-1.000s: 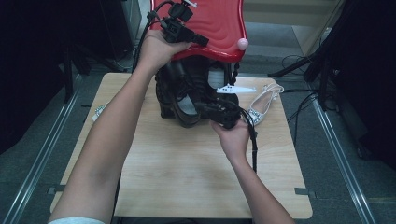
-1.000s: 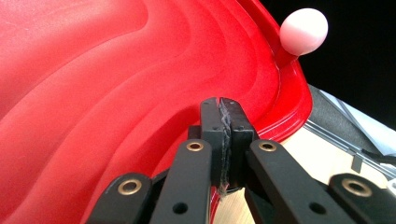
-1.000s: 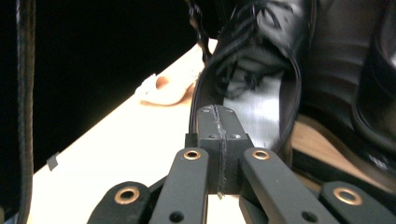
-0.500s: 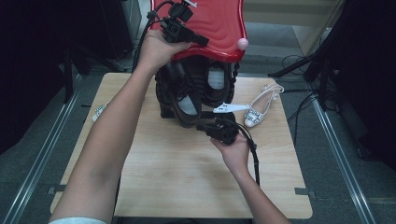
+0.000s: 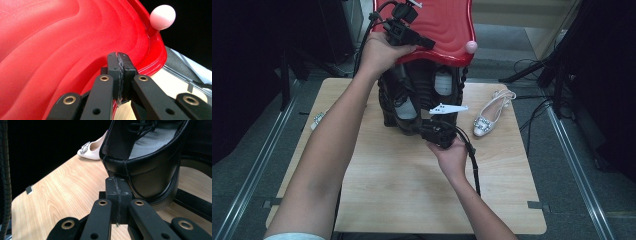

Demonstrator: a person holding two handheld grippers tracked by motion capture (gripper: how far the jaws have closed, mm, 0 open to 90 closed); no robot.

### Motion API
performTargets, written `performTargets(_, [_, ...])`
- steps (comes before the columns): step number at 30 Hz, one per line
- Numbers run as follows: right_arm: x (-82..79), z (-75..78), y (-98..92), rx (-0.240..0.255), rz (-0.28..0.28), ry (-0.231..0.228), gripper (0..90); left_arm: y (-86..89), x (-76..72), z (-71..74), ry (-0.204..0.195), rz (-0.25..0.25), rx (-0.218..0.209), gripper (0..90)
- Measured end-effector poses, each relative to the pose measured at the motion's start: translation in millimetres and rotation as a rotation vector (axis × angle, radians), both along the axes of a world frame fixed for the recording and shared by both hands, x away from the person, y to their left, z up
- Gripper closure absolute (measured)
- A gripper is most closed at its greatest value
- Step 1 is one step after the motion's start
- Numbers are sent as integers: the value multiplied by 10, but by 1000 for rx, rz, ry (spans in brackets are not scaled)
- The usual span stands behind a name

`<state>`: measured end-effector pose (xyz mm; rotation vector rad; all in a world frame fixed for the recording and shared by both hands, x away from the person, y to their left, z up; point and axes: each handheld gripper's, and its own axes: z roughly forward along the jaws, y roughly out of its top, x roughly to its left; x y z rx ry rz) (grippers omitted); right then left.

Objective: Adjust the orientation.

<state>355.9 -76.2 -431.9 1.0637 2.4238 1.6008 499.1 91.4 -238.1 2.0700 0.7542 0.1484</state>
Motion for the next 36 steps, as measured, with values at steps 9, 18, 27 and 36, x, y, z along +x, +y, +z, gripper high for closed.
performTargets(9, [9,2,-13,7,-16,-4,900,-6,10,1,4,-3,0,892])
performTargets(18, [28,68,-118,21,-67,-39,900,-4,14,1,8,-4,-1,892])
performTargets(27, [266,131,-112,70,-110,-20,900,-7,8,1,10,-6,-1,892])
performTargets(36, [250,129,78,60,-66,-19,900,-4,15,0,15,-7,-4,892])
